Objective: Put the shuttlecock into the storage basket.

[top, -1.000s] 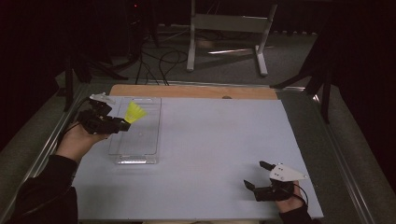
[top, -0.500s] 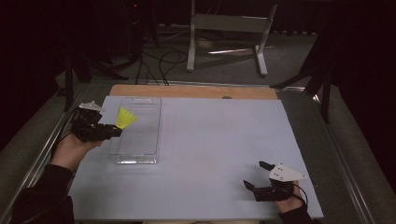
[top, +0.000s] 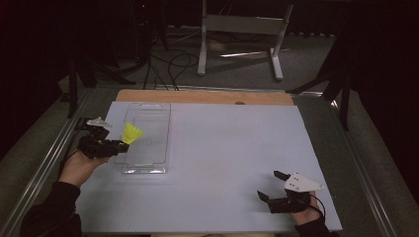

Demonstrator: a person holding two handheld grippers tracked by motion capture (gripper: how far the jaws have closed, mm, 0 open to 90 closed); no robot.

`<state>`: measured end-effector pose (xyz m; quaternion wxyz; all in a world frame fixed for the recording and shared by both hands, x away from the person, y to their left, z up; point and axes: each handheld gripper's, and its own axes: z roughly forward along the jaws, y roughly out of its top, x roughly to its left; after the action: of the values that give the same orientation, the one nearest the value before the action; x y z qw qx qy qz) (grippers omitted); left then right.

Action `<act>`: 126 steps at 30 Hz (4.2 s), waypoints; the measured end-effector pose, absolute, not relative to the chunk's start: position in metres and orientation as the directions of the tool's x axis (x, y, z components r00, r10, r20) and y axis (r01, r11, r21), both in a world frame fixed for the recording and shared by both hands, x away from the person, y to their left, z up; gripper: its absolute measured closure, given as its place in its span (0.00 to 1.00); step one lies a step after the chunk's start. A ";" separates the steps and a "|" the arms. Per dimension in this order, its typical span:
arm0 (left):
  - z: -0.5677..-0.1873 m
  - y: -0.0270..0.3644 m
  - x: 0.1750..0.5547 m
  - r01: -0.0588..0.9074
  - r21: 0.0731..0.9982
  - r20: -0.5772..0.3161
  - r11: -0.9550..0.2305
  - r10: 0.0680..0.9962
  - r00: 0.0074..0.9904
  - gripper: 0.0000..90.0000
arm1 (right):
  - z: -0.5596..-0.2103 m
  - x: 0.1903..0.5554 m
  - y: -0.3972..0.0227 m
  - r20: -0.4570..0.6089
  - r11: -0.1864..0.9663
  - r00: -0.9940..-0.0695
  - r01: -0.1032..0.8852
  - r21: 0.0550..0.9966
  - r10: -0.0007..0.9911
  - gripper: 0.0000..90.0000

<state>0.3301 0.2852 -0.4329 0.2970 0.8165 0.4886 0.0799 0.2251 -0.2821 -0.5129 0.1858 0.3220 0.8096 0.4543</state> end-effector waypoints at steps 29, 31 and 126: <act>-0.454 0.270 0.340 0.799 0.406 -0.129 -0.443 0.838 0.531 0.73 | -0.513 0.225 -0.283 -0.010 0.383 -0.723 0.354 0.853 0.690 0.09; -0.454 0.268 0.341 0.800 0.387 -0.125 -0.458 0.834 0.538 0.73 | -0.513 0.225 -0.282 -0.010 0.383 -0.723 0.354 0.853 0.690 0.09; -0.407 0.088 0.339 0.449 0.635 -0.176 -0.629 0.448 0.877 0.00 | -0.512 0.225 -0.283 -0.007 0.378 -0.723 0.353 0.856 0.691 0.09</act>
<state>0.3385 0.0880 -0.4074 0.3521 0.9024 0.2484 -0.0005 0.2253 -0.2832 -0.5123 0.1856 0.3223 0.8091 0.4549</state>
